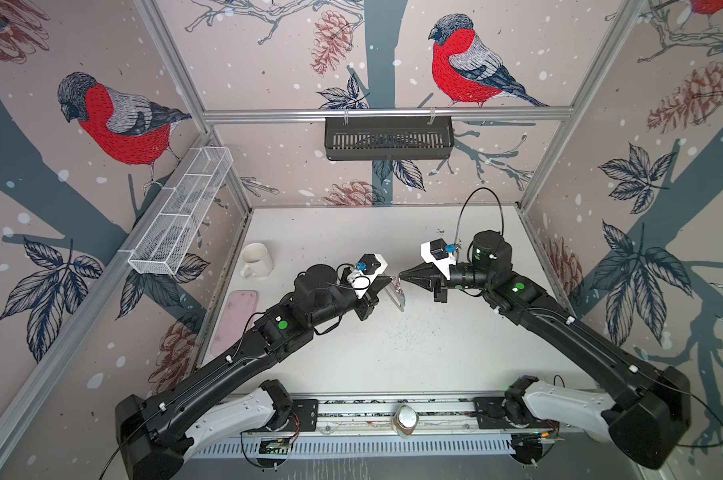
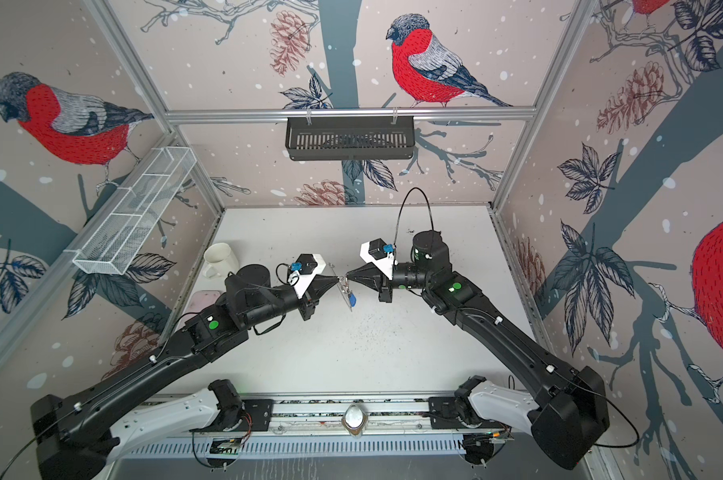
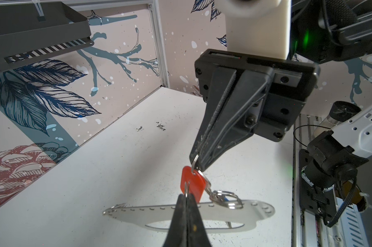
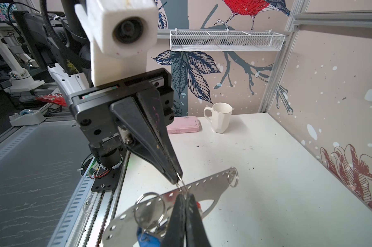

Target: Put the keys on the keyring

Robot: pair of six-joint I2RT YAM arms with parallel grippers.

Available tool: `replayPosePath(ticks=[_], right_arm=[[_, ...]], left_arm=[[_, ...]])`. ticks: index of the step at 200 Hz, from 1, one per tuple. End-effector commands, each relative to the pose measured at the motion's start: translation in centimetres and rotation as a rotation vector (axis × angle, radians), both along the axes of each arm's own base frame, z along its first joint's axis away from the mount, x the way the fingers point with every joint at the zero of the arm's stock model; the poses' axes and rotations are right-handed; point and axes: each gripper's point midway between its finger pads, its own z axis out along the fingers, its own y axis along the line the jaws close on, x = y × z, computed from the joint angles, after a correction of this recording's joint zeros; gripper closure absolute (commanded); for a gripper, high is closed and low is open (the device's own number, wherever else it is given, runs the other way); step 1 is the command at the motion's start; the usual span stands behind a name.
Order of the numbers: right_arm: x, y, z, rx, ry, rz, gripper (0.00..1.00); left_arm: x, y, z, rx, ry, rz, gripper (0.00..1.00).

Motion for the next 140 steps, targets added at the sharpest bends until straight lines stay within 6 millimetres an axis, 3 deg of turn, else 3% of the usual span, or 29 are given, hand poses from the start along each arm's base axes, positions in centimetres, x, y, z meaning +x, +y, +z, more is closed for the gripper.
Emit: replayPosePath(ticks=[1,140], right_arm=[[-0.45,0.12,0.21,0.006,-0.005,0.025,1.0],[0.3,0.63,0.28,0.002,0.002,-0.001,1.0]], left_arm=[[0.02,-0.3,1.89,-0.043,-0.053,-0.01,1.0],[-0.48,-0.53,1.62,-0.032,-0.041,-0.037,1.0]])
